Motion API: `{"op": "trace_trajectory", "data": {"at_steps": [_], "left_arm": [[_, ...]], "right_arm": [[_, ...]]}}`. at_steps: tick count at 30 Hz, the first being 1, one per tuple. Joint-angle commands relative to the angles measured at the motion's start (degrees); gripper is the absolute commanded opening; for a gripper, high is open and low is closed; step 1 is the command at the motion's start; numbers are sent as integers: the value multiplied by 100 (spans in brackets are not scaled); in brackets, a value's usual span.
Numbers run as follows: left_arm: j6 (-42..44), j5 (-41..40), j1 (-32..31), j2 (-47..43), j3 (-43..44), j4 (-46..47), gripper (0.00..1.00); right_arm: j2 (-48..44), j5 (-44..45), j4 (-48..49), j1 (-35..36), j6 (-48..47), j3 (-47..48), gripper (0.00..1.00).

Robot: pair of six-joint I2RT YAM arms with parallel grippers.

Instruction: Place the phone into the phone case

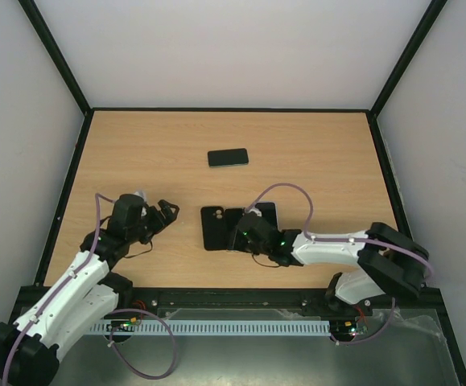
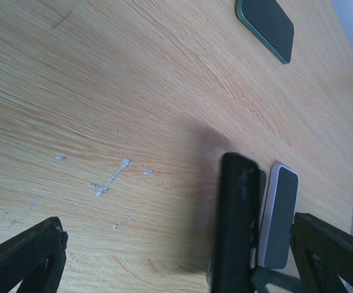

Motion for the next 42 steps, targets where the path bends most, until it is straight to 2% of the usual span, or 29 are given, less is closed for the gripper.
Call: {"op": "trace_trajectory", "data": {"at_steps": [1, 12, 16, 22, 28, 35, 42], "left_arm": [[-52, 76, 79, -35, -101, -108, 99], [120, 267, 159, 12, -297, 15, 99], [99, 647, 161, 82, -534, 392, 97], [84, 1065, 161, 284, -772, 798, 93], [207, 1011, 160, 362, -788, 796, 95], [317, 959, 170, 381, -725, 647, 100], [500, 832, 170, 345, -507, 344, 99]], "right_arm": [[455, 446, 531, 377, 301, 319, 2], [1403, 532, 659, 687, 494, 663, 2], [1452, 613, 659, 696, 543, 670, 7], [1367, 752, 285, 688, 180, 902, 23], [1062, 897, -26, 404, -586, 1031, 46], [948, 611, 65, -687, -1137, 1024, 71], [1538, 265, -10, -1872, -1961, 1701, 93]]}}
